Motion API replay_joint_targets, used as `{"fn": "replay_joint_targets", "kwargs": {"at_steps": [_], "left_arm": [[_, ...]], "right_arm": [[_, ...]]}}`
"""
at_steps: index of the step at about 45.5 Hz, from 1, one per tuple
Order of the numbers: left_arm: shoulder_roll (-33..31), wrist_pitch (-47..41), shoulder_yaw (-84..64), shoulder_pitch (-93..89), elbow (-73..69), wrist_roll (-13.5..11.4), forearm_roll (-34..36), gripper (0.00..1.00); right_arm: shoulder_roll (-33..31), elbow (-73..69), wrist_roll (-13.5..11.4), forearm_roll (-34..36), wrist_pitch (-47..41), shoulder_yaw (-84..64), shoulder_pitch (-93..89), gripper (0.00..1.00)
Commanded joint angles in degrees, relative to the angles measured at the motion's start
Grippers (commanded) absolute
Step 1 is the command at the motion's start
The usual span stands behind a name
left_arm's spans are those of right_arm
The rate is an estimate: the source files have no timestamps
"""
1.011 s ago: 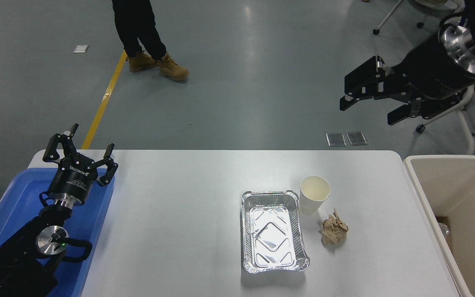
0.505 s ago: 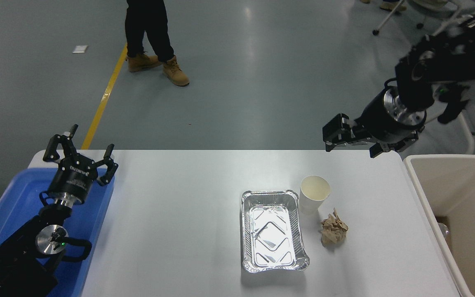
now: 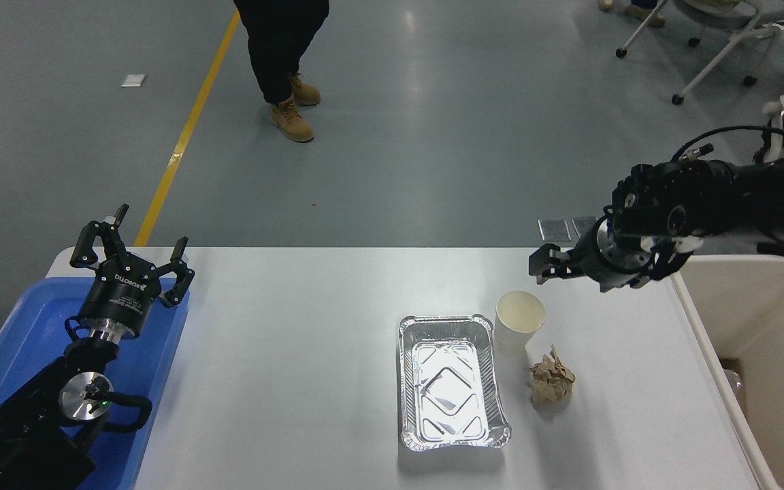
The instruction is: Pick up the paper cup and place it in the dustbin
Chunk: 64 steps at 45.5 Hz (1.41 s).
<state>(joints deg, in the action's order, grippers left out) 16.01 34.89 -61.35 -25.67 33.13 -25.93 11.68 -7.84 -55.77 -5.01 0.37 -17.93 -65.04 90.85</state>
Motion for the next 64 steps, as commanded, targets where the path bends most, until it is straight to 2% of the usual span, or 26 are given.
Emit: {"fn": "replay_joint_targets", "kwargs": {"at_steps": [1, 21, 30, 35, 40, 44, 46, 64], "left_arm": [[-0.01, 0.0, 0.0, 0.0, 0.0, 0.0, 0.01, 0.98], [-0.01, 0.0, 0.0, 0.0, 0.0, 0.0, 0.01, 0.98], [-0.01, 0.0, 0.0, 0.0, -0.08, 0.0, 0.01, 0.98], [-0.01, 0.0, 0.0, 0.0, 0.0, 0.0, 0.01, 0.98], [0.08, 0.0, 0.0, 0.0, 0.0, 0.0, 0.01, 0.98], [-0.01, 0.0, 0.0, 0.0, 0.0, 0.0, 0.01, 0.98], [-0.01, 0.0, 0.0, 0.0, 0.0, 0.0, 0.09, 0.98], [-0.01, 0.0, 0.0, 0.0, 0.0, 0.0, 0.01, 0.98]], "right_arm": [[0.37, 3.3, 0.09, 0.07, 1.67, 1.4, -5.25, 1.0], [1.33, 6.72, 0.0, -0.02, 4.05, 3.07, -9.81, 1.0], [2.21, 9.62, 0.09, -0.02, 4.66, 5.36, -13.15, 0.97], [2.91, 9.89, 0.09, -0.11, 5.19, 5.8, -13.68, 0.79], [3.09, 9.8, 0.27, -0.19, 5.89, 5.89, -13.77, 0.46], [3.35, 9.89, 0.27, -1.24, 5.98, 5.89, -13.77, 0.12], [3.44, 9.8, 0.27, -2.21, 6.16, 5.89, -13.6, 0.02], [3.27, 9.8, 0.27, -4.32, 7.56, 5.89, -10.61, 0.0]]}}
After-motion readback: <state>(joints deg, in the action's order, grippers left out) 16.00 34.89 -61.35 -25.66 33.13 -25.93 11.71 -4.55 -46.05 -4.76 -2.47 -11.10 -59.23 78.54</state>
